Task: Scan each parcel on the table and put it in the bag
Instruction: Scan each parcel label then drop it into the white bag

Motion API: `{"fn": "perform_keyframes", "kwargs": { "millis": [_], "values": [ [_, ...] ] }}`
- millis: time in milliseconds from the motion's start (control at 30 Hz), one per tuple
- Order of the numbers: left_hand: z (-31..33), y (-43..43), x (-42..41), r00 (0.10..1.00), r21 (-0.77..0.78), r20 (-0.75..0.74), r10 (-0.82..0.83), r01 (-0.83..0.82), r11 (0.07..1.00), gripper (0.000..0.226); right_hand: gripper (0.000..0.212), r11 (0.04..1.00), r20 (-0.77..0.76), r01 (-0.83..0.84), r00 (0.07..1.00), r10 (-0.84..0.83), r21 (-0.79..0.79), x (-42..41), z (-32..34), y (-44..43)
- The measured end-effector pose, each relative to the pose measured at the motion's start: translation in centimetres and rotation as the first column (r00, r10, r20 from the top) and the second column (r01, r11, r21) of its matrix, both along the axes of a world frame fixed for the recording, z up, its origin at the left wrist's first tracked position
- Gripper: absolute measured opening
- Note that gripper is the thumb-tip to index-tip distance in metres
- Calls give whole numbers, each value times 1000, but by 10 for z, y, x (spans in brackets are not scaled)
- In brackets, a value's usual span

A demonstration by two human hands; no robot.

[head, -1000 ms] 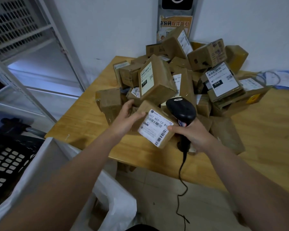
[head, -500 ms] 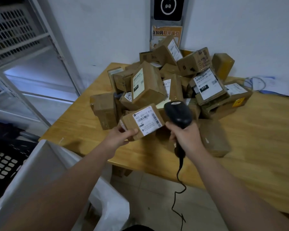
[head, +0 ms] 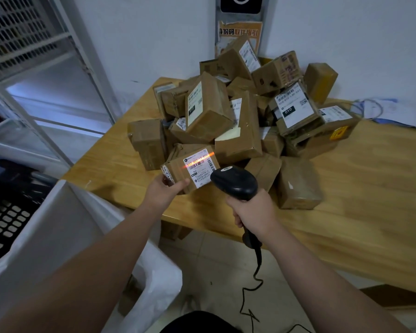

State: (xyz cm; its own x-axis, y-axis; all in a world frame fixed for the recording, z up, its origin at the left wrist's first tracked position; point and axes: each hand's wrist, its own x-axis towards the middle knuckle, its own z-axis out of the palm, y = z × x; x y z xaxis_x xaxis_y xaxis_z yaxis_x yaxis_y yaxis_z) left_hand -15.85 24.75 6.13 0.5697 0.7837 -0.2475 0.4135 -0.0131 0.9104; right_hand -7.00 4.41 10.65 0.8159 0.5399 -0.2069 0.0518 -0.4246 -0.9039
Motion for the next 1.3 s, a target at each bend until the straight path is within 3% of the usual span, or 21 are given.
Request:
{"fn": "perform_keyframes", "kwargs": {
  "millis": [867, 1000, 1167, 1300],
  "values": [
    [-6, -33, -11, 999, 21, 27, 37, -38, 999, 59, 23, 981, -58, -177, 982, 181, 74, -2, 1, -18],
    [-16, -45, -30, 989, -8, 107, 103, -102, 995, 50, 29, 971, -115, -226, 965, 234, 74, -14, -10, -5],
    [-49, -51, -71, 956, -143, 213, 202, -174, 974, 58, 28, 965, -205, -261, 943, 261, 29, -43, -35, 19],
    [-89, -49, -120, 936, -190, 172, 306, -274, 943, 54, 32, 919, -256, -393, 892, 374, -28, -77, -61, 43]
  ]
}}
